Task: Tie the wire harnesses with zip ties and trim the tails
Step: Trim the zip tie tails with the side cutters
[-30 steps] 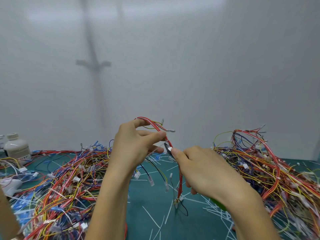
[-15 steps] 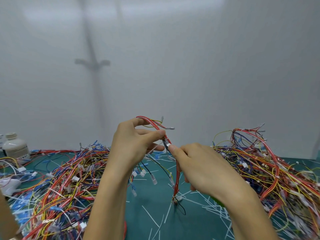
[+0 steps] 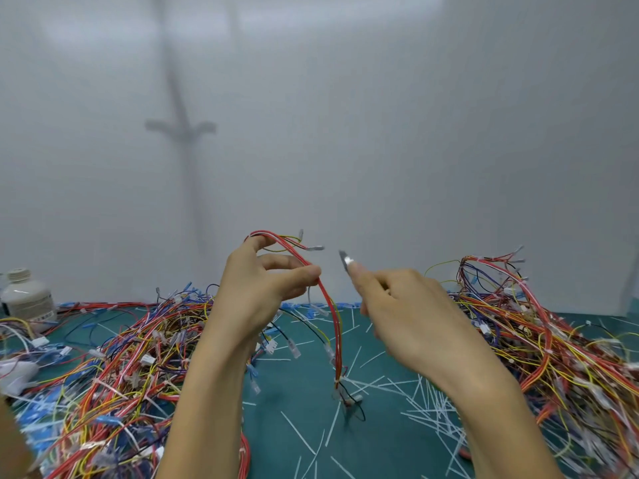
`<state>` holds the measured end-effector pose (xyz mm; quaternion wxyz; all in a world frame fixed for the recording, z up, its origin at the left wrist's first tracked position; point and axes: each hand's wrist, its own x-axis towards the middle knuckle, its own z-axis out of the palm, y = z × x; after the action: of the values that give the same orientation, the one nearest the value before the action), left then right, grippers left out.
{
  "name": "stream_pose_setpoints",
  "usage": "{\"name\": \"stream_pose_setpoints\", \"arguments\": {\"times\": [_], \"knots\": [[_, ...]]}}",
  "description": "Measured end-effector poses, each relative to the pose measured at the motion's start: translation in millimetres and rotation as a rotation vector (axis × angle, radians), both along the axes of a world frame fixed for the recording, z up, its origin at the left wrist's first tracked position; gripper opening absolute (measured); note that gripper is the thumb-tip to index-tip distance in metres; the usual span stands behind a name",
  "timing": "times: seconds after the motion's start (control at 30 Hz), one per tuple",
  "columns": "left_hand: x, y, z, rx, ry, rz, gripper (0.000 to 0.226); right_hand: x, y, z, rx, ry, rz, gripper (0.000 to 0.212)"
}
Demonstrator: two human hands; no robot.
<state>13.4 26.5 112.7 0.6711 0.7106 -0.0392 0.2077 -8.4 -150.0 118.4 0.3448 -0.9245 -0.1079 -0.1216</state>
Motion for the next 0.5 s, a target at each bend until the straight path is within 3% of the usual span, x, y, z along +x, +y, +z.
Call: {"name": "stream_pose_setpoints", "arguments": {"times": [0.1,0.23,0.33,0.4,0.5], "knots": [[2,0,-1,-0.077,-0.01,-0.077,0.055,5,-3,-1,0.121,-0.01,0.021,0.063],[3,-5,-1,-0.141,-0.036,-0.105,0.072,13,-3,-7,0.33,0.14,0.181,0.018],[3,-7,-1,-0.148,-0.036,-0.092,0.088,12,-1,-6,0.496,0.192,0.266,0.011],[3,-6,0,-0.167,-0.023,-0.104,0.087,11,-1,-4,0.581,0.21,0.316,0.011],[1,-4,1,-0.182,0.0,-0.168,0.066,11,-2,-2,0.684,0.181,0.342,0.008]]}}
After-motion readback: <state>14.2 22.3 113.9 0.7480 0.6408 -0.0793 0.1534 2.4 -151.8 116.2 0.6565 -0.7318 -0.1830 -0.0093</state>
